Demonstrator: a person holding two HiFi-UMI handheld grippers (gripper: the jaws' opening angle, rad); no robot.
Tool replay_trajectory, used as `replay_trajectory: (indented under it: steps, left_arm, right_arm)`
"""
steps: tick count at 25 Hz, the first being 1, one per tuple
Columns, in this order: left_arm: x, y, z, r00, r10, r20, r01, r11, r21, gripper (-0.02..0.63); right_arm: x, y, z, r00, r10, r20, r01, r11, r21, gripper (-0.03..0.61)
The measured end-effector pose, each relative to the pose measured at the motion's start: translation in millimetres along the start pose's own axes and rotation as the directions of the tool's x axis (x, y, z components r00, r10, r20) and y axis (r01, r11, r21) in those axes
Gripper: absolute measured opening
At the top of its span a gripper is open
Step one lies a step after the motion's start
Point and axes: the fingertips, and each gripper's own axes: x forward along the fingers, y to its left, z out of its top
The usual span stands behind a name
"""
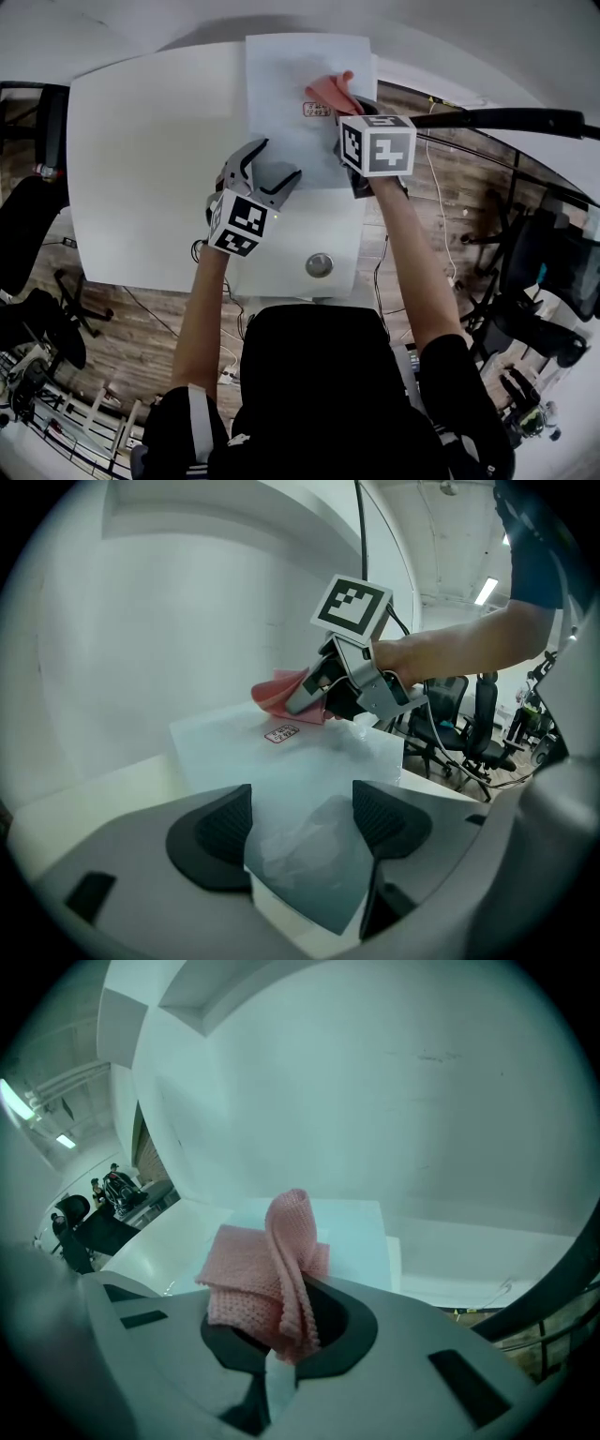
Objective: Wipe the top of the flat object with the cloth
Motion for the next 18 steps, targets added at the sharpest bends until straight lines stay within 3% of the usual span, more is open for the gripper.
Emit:
replay_trajectory:
  steps: [11,18]
  left_arm:
    - [-4,2,-3,1.000,0.001,0.011,-0.001,1.000,-0.004,0.331]
    - [0,-1,-2,1.000,0.001,0.014,-0.001,1.000,-0.003,0.331]
  right_arm:
    - [23,80,4,0.993,0.116,-0.039,-0.119,0.988,-0.099,0.044]
    - [28,99,-2,0.988,0.144,-0.062,-0.152,0.976,-0.155,0.044]
